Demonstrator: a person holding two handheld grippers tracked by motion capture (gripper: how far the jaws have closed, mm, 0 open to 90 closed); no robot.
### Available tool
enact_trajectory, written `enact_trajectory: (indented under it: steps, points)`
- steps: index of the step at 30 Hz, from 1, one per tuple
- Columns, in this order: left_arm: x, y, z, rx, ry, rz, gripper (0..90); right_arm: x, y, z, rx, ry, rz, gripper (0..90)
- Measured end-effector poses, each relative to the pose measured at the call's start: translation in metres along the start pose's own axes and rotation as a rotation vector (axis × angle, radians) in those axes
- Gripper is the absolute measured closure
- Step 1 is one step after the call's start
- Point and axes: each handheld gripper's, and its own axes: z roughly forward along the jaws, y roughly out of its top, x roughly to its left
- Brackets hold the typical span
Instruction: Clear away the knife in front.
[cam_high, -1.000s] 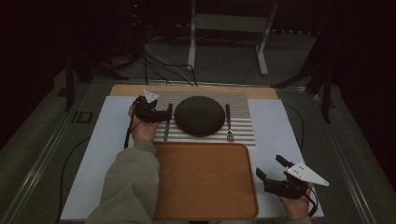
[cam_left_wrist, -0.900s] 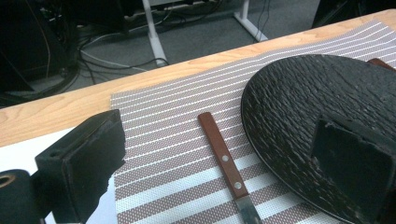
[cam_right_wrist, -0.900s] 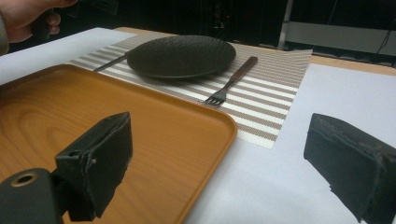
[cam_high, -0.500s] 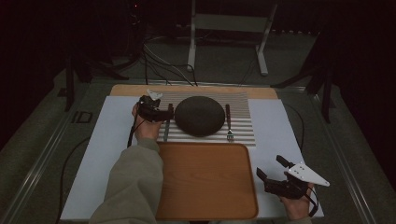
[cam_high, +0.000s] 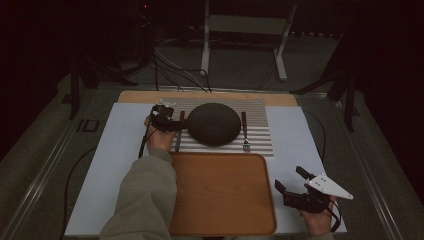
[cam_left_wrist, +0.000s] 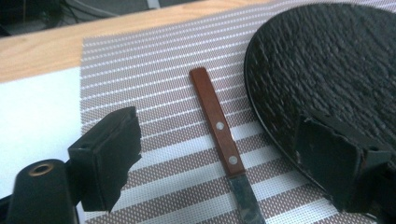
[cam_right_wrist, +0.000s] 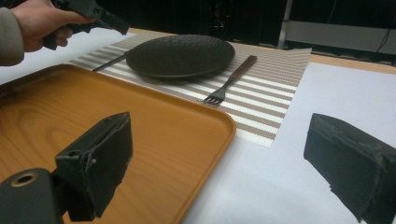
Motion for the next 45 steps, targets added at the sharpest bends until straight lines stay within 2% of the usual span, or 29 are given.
enact_trajectory:
  steps: [10, 18, 19, 20, 27, 31, 40, 45]
  points:
    - [-0.001, 0.001, 0.010, 0.047, 0.019, -0.029, 21.9, 0.000, 0.000, 0.000, 0.001, 0.000, 0.001, 7.9]
    - [-0.002, -0.002, 0.018, 0.074, -0.008, -0.047, 42.9, 0.000, 0.000, 0.000, 0.001, 0.002, 0.000, 7.9]
    - [-0.002, -0.002, 0.019, 0.081, -0.014, -0.047, 42.9, 0.000, 0.000, 0.000, 0.001, 0.002, 0.000, 7.9]
    - [-0.002, -0.004, 0.021, 0.090, -0.026, -0.048, 48.8, 0.000, 0.000, 0.000, 0.000, 0.001, -0.001, 7.9]
    - [-0.004, -0.006, 0.027, 0.126, -0.045, -0.052, 65.8, 0.000, 0.000, 0.000, 0.000, 0.003, -0.002, 7.9]
    - [-0.004, -0.008, 0.031, 0.154, -0.052, -0.060, 70.1, -0.001, 0.000, 0.000, 0.001, 0.002, -0.001, 7.9]
    - [0.000, -0.007, 0.028, 0.179, -0.015, -0.045, 76.8, -0.001, 0.000, -0.001, 0.001, 0.001, -0.001, 7.9]
    - [0.010, -0.010, 0.022, 0.216, -0.038, -0.004, 77.7, -0.002, 0.000, 0.000, 0.002, -0.002, 0.001, 7.9]
